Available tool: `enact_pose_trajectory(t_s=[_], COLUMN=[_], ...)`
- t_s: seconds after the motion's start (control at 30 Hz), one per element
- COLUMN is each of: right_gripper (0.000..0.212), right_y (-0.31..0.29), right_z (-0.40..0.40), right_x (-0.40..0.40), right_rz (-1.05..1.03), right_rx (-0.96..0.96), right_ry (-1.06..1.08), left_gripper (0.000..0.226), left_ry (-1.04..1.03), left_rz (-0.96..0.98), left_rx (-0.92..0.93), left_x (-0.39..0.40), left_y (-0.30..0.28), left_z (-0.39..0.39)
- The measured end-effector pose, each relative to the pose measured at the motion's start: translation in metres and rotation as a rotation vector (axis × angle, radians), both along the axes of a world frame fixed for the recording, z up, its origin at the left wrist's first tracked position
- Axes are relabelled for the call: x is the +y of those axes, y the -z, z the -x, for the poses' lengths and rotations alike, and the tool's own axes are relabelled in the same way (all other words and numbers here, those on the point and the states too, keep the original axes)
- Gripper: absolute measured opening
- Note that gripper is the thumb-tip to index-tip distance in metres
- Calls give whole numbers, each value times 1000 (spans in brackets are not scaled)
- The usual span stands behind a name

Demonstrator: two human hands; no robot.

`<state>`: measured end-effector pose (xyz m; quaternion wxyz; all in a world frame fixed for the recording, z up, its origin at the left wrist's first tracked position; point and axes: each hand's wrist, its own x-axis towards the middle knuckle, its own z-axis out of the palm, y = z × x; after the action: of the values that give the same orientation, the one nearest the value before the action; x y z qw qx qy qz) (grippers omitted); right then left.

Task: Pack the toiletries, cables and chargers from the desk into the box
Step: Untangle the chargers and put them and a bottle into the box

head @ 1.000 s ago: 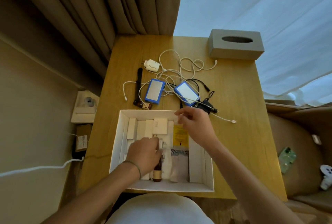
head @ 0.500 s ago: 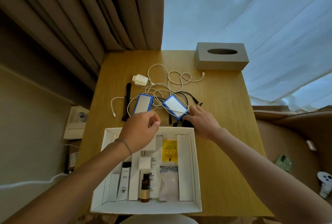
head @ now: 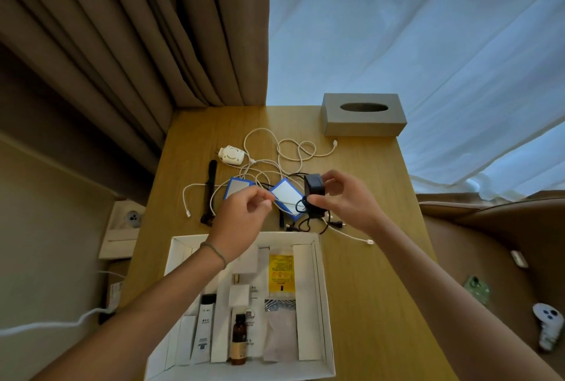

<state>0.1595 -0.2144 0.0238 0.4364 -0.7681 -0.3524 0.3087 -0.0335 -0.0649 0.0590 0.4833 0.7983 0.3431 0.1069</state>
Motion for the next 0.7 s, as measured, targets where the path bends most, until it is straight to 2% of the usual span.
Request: enact_pose_trajectory(t_s=[0.07,0.2,0.3,0.37,0.43,0.47,0.53,0.63,0.7], right_gripper=[33,27,19,11,17,23,28,35,34], right_y=[-29,-78,-101,-108,-113,-113,-111,-100,-94], right_z=[7,25,41,55,70,74,80,85,89], right_x=[2,13,26,36,44,47,49,47,48], right_rz=[-157,-283,-299,-304,-315,-328,-318,-146,-135], right_rx=[164,235,106,-37,-86,-30,206,369,467], right_ry=[50,81,149,185,166,143,60,-76,-140], left_gripper=[19,30,41,51,54,54,50,34,51], left_ry=[-4,58,78,3,-102,-148,-229,-364,-384], left_rz=[110,323,467,615,795,857,867,662,576], left_rx=[-58,-273,-372,-406,-477,-506,-513,-397,-288], left_x=[-4,-14,-20,-21,-18,-14,-5,11,22], left_y=[-11,-46,-67,-74,-77,-78,-80,-83,-83], left_z=[-7,-22,-27,-27,-25,-23,-17,-7,0])
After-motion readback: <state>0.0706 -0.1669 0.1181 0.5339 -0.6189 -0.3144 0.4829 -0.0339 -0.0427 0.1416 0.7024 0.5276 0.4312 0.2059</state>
